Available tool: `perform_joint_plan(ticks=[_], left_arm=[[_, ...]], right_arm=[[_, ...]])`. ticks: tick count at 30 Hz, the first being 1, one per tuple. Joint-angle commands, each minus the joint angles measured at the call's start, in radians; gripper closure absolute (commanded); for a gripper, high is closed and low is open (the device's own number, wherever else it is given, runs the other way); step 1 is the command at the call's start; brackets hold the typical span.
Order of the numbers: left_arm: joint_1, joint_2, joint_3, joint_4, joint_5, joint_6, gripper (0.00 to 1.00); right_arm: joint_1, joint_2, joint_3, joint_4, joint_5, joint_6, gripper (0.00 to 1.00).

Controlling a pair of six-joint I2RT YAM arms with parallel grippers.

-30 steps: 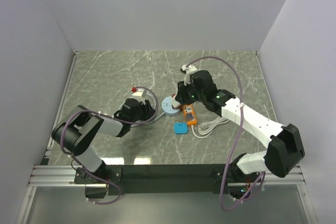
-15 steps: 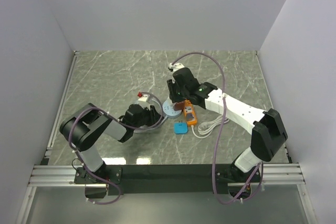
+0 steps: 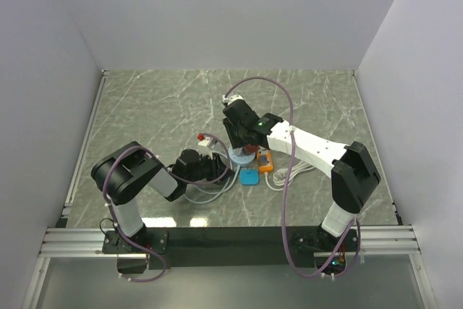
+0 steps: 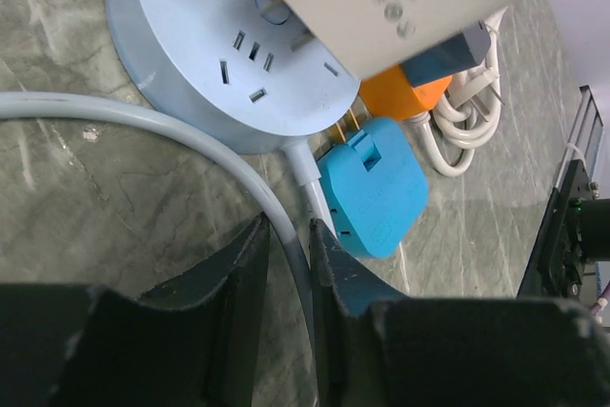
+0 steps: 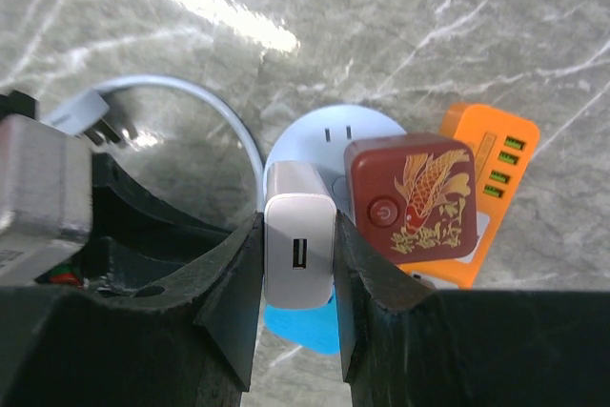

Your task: Insert the plug

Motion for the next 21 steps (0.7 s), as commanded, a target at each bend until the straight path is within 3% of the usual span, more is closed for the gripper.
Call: perform_joint_plan(ticks=[1, 21], left_arm=[[-0.009, -0.032, 0.008, -0.079, -0.041, 0.026, 0.71], [-0.008, -0.059, 0.012, -0.107, -0.038, 0.045, 0.73]], right_arm=[[0.009, -0.012, 0.028, -0.015, 0.051, -0.004, 1.0], [0.008, 0.067, -0.007, 0.057, 0.064, -0.057, 1.0]])
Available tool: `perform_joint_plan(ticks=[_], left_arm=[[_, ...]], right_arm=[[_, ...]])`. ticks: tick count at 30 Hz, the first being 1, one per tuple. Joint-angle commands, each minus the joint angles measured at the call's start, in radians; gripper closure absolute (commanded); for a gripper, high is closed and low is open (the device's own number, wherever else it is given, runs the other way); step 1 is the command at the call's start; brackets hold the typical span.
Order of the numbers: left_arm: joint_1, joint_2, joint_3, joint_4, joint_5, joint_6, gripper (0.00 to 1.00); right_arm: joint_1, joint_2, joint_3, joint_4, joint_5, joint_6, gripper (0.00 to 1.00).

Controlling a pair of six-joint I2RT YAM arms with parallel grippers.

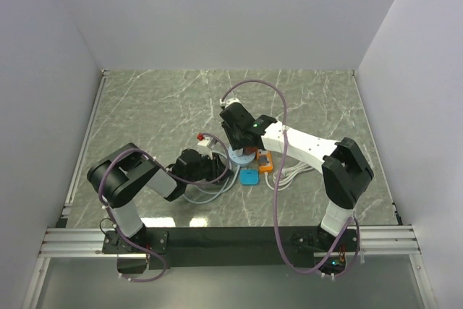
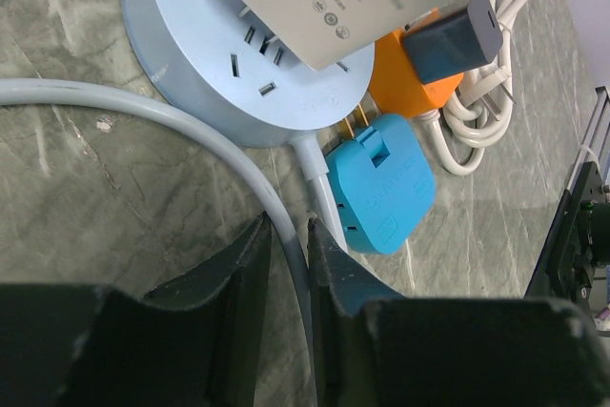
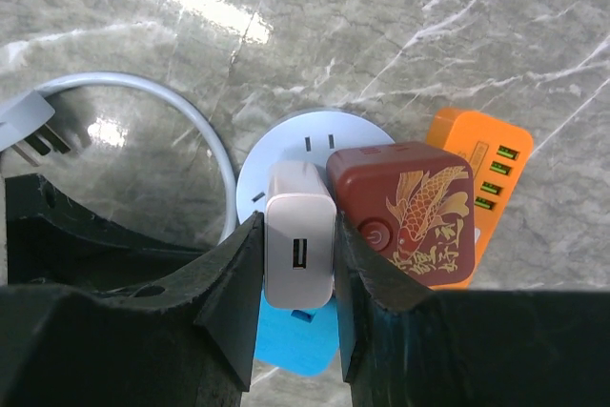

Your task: Insert the plug

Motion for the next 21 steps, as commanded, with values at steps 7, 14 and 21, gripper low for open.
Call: perform_joint_plan(ticks=[7, 14, 21], left_arm=[[-0.005, -0.014, 0.015, -0.038, -0.003, 0.033, 0.73], [-0.005, -0.016, 0.017, -0.043, -0.003, 0.033, 0.73], [-0.005, -0.003, 0.02, -0.029, 0.015, 0.03, 0.73]], right_arm=[[0.005, 0.015, 0.014, 0.022, 0.0, -0.02, 1.0], [0.006, -0.019, -0.003, -0.007, -0.003, -0.016, 1.0], [0.013, -0.034, 0.001, -0.043, 0.002, -0.022, 1.0]])
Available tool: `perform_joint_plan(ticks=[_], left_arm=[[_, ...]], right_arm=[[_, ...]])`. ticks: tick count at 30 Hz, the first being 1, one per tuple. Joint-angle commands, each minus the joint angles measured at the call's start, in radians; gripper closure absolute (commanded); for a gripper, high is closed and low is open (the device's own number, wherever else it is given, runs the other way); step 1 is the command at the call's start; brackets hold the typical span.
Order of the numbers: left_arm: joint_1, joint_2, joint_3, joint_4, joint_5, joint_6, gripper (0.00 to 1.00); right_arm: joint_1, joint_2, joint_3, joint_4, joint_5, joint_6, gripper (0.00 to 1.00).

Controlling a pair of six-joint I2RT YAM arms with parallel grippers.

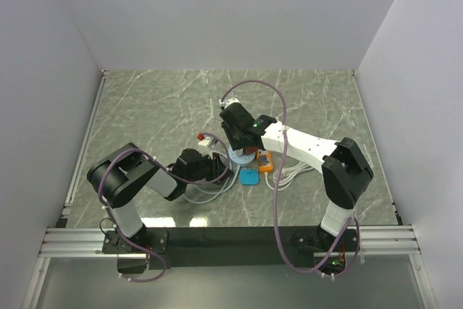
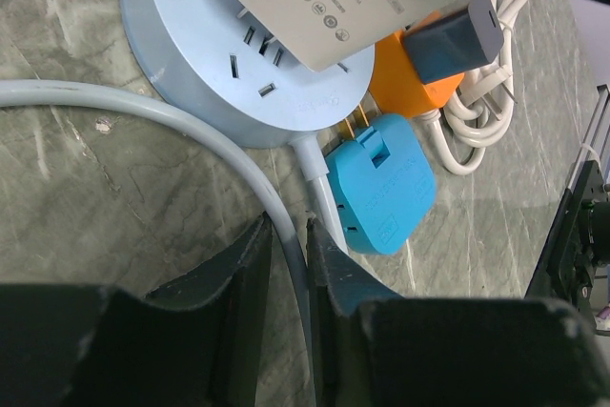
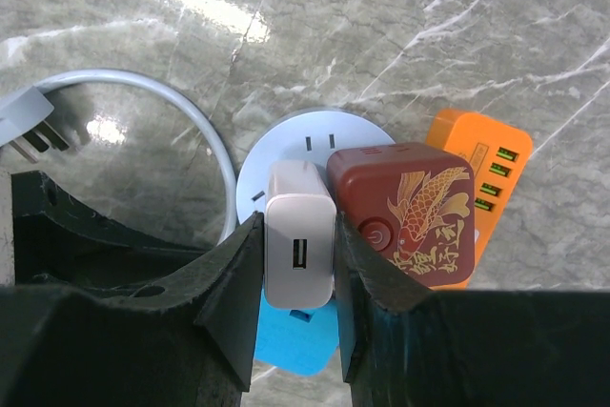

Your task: Insert the plug

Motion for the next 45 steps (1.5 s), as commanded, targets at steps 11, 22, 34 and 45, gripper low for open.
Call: perform_joint_plan(ticks=[11, 22, 34, 45], left_arm=[[-0.005, 0.001, 0.013, -0.01, 0.022, 0.024, 0.74], [-0.005, 0.004, 0.011, -0.002, 0.026, 0.021, 0.75], [-0.005, 0.0, 0.01, -0.005, 0.022, 0.025, 0.75], [-0.005, 0.011, 0.017, -0.019, 0.02, 0.028, 0.76]], right_arm=[[0.021, -0.03, 0.007, -0.068, -0.002, -0.01, 1.0], [0.031, -0.07, 0.004, -0.088, 0.057, 0.004, 1.0], [0.031, -0.076, -0.005, -0.059, 0.064, 0.004, 1.0], [0.028, -0.067, -0.004, 0.003, -0.001, -0.014, 1.0]])
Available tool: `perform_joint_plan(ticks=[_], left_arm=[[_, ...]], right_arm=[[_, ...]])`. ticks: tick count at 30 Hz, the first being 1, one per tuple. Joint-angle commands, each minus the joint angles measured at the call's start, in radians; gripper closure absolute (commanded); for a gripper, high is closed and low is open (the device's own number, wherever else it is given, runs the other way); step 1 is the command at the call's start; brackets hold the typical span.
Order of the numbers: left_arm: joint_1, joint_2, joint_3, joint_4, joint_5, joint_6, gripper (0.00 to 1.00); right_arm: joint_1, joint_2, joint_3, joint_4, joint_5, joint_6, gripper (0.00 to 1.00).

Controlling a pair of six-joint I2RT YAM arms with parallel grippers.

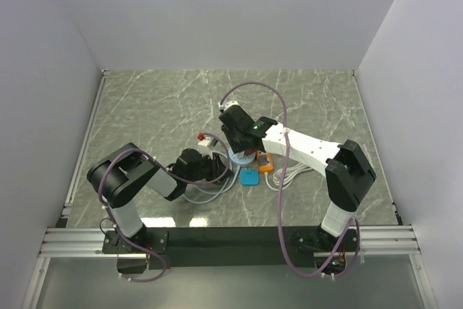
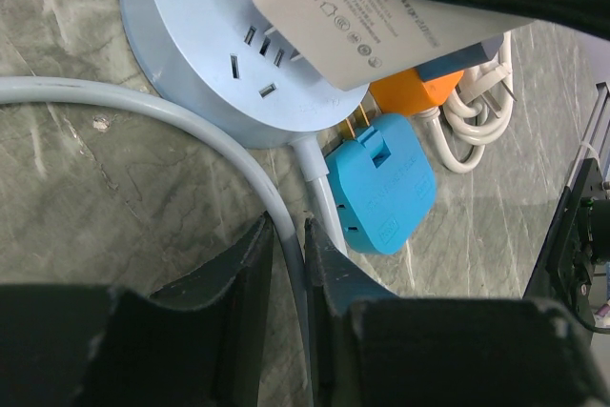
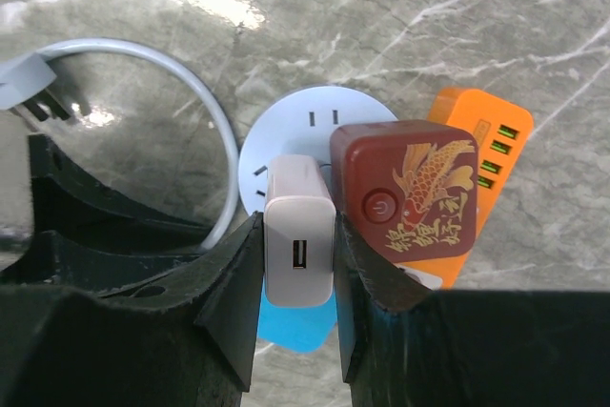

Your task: Insert the plug

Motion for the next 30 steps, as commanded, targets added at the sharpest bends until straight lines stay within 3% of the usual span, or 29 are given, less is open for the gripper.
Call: perform_joint_plan(ticks=[1, 30], left_arm=[[-0.005, 0.01, 0.019, -0.016, 0.015, 0.028, 0.76], [-0.005, 0.021, 0.026, -0.022, 0.024, 0.029, 0.76]], right_arm=[[0.005, -0.037, 0.009, 0.051, -0.021, -0.011, 1.0], [0.0, -0.031, -0.037, 0.067, 0.028, -0.035, 1.0]])
